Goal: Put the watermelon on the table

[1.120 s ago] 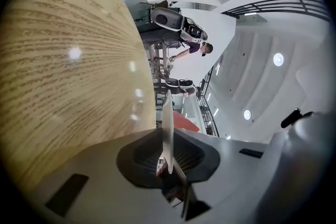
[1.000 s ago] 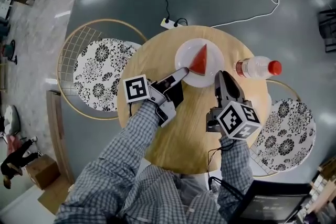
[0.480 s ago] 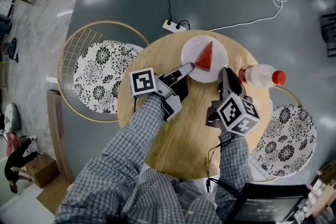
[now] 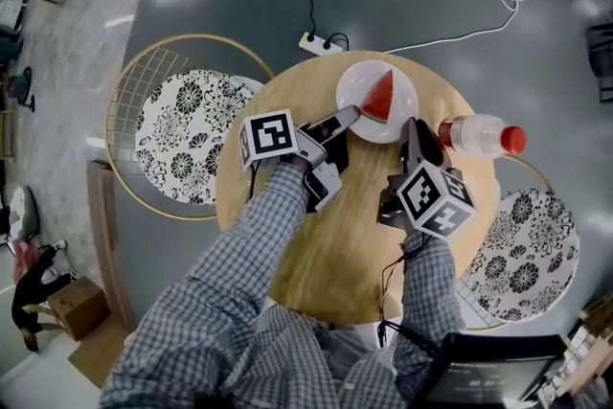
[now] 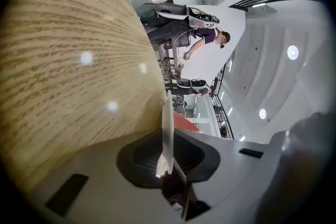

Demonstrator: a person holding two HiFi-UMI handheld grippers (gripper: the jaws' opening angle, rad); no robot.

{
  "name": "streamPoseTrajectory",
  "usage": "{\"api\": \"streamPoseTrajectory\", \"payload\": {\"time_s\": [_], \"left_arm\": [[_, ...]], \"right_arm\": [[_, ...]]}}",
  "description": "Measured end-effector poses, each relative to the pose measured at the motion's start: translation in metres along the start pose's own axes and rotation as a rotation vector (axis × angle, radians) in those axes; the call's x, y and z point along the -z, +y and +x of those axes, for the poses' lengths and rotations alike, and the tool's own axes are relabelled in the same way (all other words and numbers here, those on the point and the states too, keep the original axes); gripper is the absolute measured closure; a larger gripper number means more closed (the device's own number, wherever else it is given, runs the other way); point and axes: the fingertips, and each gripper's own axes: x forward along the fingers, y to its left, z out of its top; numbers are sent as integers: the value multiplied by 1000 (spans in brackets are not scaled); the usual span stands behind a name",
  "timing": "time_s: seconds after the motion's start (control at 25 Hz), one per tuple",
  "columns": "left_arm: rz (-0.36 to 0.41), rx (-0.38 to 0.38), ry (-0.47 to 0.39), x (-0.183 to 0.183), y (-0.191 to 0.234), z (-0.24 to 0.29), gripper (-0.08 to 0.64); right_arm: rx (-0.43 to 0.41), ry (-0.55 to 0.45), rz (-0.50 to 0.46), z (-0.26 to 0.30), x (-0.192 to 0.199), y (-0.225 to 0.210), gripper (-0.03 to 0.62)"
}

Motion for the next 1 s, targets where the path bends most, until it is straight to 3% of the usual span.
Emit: {"api": "streamPoseTrajectory", "payload": {"time_s": [0.2,0.32,0.4,0.6,0.68,0.84,1.0], "left_arm": [[-5,-10,-4,-1,-1,2,511],[-7,-13,-3,-1,0,2,511],[-10,-14,-3,-2,0,3,511],[-19,-18,-4,-3,1,4,511],[-18,-18,-4,-3,1,5,511],[-15,-17,-4,-4,-1,7,511],[-16,-18,-1,-4,-1,7,511]], "right_arm": [[-16,10,-34,-6,0,3,518],[-23,8,-148,-16,-1,8,518],[-34,14,-292,-23,-4,17,518],[-111,43,-826,-37,4,56,518],[-137,55,-998,-39,14,68,518],[-163,108,-1249,-32,39,79,517],[-143,127,-1391,-22,51,81,518]]}}
